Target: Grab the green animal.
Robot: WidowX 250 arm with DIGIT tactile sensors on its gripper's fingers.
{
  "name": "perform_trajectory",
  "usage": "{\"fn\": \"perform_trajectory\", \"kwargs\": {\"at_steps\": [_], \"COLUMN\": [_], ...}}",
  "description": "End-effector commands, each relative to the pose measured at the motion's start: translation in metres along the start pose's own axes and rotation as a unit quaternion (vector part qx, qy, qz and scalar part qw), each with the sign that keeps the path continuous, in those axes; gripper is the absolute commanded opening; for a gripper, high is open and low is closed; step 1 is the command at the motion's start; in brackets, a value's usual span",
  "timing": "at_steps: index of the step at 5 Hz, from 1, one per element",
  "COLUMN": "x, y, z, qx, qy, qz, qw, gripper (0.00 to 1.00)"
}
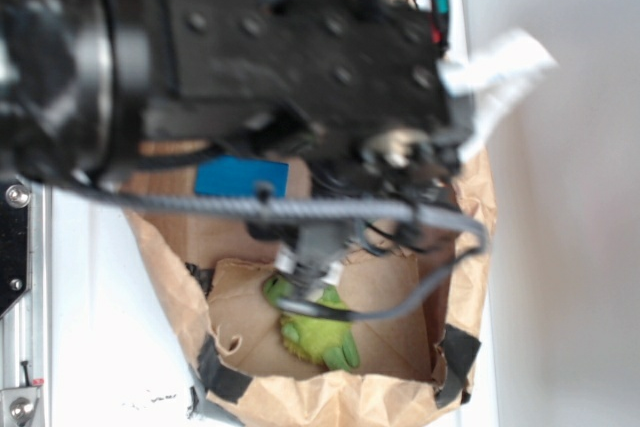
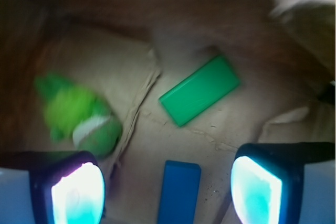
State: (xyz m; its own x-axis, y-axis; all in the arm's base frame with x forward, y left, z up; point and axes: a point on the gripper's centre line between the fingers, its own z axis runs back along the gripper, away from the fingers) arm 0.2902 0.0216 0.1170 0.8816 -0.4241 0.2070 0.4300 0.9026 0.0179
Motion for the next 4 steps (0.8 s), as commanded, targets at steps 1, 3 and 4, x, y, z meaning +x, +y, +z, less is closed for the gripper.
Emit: {"fn": "perform_trajectory", "kwargs": {"at_steps": [1,3,4], "x": [0.006,0.004,-0.004], "y": [-0.007,-0.055,-0.075], "z": [0.001,-0.039,-0.046], "qx": [-0.007,-0.003,-0.016], "qy": [-0.030,-0.012,-0.004], "qz": [-0.223,-0.341,-0.354], "qw": [0.974,0.940,0.935], "gripper": [1.00,1.00,1.00]}}
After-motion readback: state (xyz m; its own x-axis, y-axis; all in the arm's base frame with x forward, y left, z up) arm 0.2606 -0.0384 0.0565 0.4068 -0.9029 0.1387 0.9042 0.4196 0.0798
